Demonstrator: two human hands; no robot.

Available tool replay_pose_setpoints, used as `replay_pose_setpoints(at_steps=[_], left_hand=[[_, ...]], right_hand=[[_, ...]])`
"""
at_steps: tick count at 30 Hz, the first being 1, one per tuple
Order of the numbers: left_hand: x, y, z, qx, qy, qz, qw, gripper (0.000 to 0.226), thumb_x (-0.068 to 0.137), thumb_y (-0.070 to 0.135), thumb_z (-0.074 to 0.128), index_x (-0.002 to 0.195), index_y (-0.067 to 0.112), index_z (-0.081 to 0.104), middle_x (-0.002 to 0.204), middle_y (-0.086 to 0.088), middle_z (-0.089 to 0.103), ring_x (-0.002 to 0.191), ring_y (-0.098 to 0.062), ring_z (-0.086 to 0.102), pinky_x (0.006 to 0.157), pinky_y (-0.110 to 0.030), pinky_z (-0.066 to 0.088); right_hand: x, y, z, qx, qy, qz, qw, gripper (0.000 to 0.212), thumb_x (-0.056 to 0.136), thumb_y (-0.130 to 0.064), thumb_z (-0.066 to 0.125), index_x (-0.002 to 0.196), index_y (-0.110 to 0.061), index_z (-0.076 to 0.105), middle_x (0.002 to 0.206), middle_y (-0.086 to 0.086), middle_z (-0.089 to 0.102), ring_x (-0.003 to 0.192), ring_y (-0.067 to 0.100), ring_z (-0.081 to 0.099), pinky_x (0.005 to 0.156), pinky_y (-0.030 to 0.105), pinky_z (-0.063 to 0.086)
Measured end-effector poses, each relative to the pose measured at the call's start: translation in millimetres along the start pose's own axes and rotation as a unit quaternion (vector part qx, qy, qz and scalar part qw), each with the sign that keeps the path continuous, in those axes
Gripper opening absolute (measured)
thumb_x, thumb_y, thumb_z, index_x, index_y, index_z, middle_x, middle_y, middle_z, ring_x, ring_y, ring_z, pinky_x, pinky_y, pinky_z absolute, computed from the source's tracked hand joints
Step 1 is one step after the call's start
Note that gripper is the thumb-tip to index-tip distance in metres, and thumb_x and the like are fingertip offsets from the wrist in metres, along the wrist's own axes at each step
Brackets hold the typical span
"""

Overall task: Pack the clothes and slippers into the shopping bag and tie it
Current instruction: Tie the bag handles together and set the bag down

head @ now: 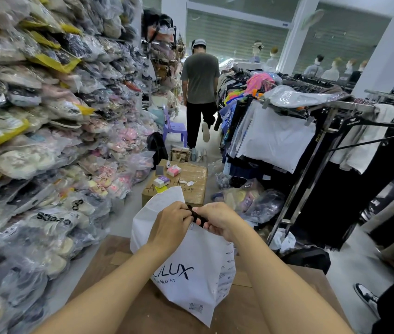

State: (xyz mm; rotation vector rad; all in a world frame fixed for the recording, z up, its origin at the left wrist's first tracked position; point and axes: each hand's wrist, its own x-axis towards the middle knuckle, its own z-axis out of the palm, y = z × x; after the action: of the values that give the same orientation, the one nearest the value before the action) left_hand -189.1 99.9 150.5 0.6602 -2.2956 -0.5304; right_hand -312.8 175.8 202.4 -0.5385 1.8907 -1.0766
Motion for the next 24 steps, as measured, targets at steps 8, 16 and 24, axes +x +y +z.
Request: replay_pose_setpoints(at_steps=[8, 16, 24], left_hand=[[3.4, 2.0, -1.8, 0.008, -0.016, 0.01, 1.0, 0.011, 0.084, 0.01, 0.068, 0.08, 0.009, 0.078, 0.088, -0.004, 0.068, 0.081, -0.021, 0.063, 0.068, -0.027, 0.043], [11.8, -1.4, -12.7, 0.019, -0.103, 0.007, 0.994, 0.006, 0.088, 0.014, 0.06, 0.084, 0.011, 0.058, 0.089, 0.002, 0.055, 0.079, -0.018, 0.052, 0.07, -0.036, 0.048], [28.1, -1.1, -36.1, 0.184, -0.154, 0.073, 0.968, 0.013, 0.094, 0.027, 0.054, 0.093, 0.018, 0.063, 0.11, 0.005, 0.05, 0.103, -0.019, 0.047, 0.084, -0.035, 0.041]], right_hand=[[0.0, 4.5, -4.5, -0.036, -0.014, -0.029, 0.999, 0.014, 0.092, -0.025, 0.058, 0.083, -0.017, 0.066, 0.064, -0.002, 0.06, 0.046, 0.007, 0.042, 0.046, 0.016, 0.034], [1.8, 8.2, -14.6, -0.097, -0.045, -0.112, 0.988, 0.02, 0.089, -0.008, 0.057, 0.099, -0.003, 0.074, 0.077, 0.007, 0.064, 0.063, 0.015, 0.052, 0.056, 0.024, 0.044], [9.8, 2.8, -31.5, -0.353, -0.004, -0.192, 0.916, 0.019, 0.091, -0.012, 0.064, 0.081, -0.028, 0.071, 0.077, -0.006, 0.066, 0.073, 0.013, 0.06, 0.068, 0.026, 0.049]])
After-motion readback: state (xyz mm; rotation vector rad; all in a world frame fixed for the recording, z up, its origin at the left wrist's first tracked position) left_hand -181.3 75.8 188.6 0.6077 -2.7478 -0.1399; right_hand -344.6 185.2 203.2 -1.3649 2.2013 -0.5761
